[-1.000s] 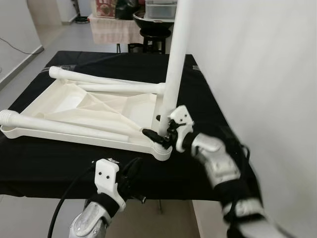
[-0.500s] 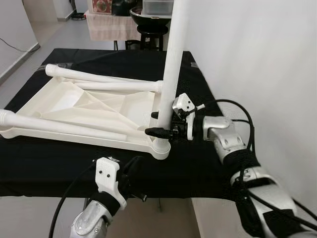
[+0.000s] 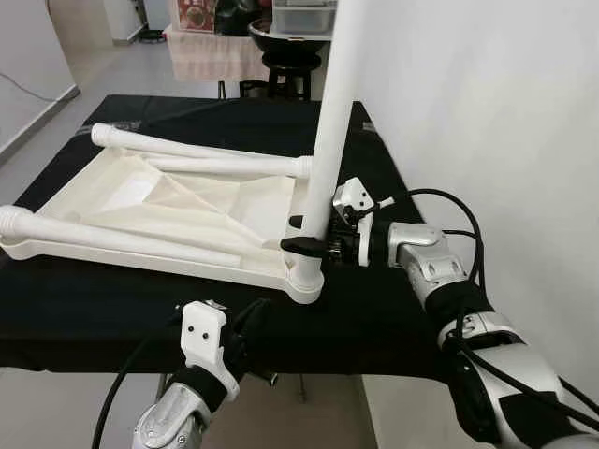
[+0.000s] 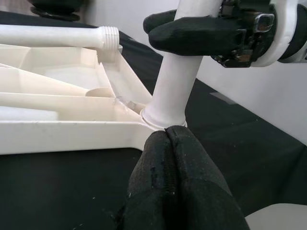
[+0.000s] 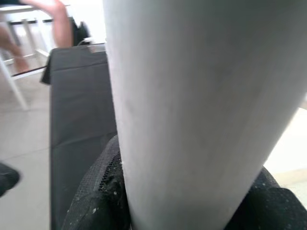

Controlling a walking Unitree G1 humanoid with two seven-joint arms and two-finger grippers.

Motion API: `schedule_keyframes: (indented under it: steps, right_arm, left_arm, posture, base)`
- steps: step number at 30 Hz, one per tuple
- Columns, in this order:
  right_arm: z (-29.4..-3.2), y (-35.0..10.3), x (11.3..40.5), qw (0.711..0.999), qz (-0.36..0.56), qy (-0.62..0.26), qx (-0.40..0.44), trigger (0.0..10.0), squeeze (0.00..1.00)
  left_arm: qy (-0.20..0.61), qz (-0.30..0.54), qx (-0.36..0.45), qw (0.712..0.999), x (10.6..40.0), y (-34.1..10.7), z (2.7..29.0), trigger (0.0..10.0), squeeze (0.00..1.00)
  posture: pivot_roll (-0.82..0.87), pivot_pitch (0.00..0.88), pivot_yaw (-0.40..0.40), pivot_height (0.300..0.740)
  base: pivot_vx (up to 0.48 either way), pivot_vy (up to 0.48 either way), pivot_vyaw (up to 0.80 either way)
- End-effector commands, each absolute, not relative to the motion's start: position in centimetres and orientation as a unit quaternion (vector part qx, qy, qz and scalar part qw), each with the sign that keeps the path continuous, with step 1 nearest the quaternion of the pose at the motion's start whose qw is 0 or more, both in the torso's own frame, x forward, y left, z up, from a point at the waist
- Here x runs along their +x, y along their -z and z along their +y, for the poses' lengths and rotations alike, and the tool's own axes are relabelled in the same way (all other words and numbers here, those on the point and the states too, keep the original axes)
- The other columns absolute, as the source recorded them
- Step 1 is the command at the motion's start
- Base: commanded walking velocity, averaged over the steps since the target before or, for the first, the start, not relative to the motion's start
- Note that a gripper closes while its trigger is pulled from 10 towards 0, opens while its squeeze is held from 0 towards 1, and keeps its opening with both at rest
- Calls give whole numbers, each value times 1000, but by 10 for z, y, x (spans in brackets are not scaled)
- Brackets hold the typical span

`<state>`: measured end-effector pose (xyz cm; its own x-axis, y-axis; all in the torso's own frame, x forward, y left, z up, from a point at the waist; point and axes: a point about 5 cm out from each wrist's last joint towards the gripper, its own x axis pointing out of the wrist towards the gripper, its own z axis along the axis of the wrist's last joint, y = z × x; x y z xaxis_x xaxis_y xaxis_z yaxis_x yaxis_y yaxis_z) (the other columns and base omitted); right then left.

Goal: Building children table

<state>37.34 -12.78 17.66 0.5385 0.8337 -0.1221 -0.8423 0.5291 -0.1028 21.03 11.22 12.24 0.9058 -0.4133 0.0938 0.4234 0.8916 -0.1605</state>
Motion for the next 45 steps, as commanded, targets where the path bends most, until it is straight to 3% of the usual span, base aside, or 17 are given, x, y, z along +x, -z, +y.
schedule_keyframes:
  steps: [1,2,3,4,15,16,17,21,22,27,28,32,41,42,43,44,45]
  right_arm:
    - [-146,-166,377,919,56,-378,-97,0,0]
    - [-146,-166,377,919,56,-378,-97,0,0]
    - [-150,-151,375,975,62,-206,-55,0,0]
    - [-142,-134,357,984,82,-154,-48,0,0]
    - [-99,-125,347,973,67,-214,-62,0,0]
    - [-96,-126,349,972,68,-212,-71,2588,0]
    - [-92,-128,347,972,72,-211,-78,10000,0]
    - [-88,-130,346,969,72,-225,-77,10000,0]
    - [-85,-137,346,965,64,-243,-76,10000,1000]
    - [-74,-154,347,922,31,-381,-63,10000,1000]
    - [-72,-156,348,896,31,-440,-58,10000,0]
    - [-78,-162,355,840,31,-536,-83,10000,0]
    - [-91,-170,364,795,74,-598,-67,10000,0]
    - [-93,-169,365,789,81,-605,-68,4314,0]
    - [-93,-169,365,789,81,-605,-68,4314,0]
    - [-94,-169,366,789,84,-605,-68,0,0]
    - [-94,-169,366,789,84,-605,-68,0,0]
  left_arm:
    - [214,-26,-91,972,208,-122,111,10000,0]
    - [214,-26,-91,972,208,-122,111,10000,0]
    - [214,-27,-91,972,207,-122,112,10000,0]
    - [214,-27,-91,972,208,-123,112,10000,0]
    - [211,-26,-85,974,213,-120,113,10000,0]
    - [210,-27,-85,974,213,-120,113,10000,0]
    - [210,-27,-85,974,213,-120,113,10000,0]
    - [211,-27,-85,973,214,-120,113,10000,0]
    - [211,-26,-86,973,214,-120,113,10000,0]
    - [212,-28,-87,973,214,-121,112,10000,0]
    - [212,-29,-87,973,215,-121,112,10000,0]
    - [211,-30,-89,973,214,-121,110,10000,0]
    - [211,-31,-92,973,212,-121,109,10000,0]
    - [211,-31,-92,973,212,-121,109,10000,0]
    - [211,-31,-92,973,212,-121,109,10000,0]
    - [211,-31,-93,973,211,-121,109,10000,0]
    - [211,-31,-93,973,211,-121,109,10000,0]
  posture:
    - [77,39,-96,740]
    - [77,39,-96,740]
    - [70,36,-97,740]
    - [81,44,-89,740]
    - [80,2,-84,740]
    - [80,2,-84,740]
    - [74,2,-73,740]
    - [74,2,-73,740]
    - [74,3,-73,740]
    - [67,8,-80,740]
    - [71,9,-83,740]
    - [83,12,-92,740]
    - [98,20,-105,740]
    - [99,21,-105,740]
    - [99,21,-105,740]
    - [100,22,-106,740]
    - [100,22,-106,740]
  base:
    - [0,0,0]
    - [0,0,0]
    - [0,0,0]
    - [0,0,0]
    - [0,0,0]
    - [0,0,0]
    - [0,0,0]
    - [0,0,0]
    - [0,0,0]
    - [0,0,0]
    - [0,0,0]
    - [0,0,0]
    - [0,0,0]
    - [0,0,0]
    - [0,0,0]
    - [0,0,0]
    - [0,0,0]
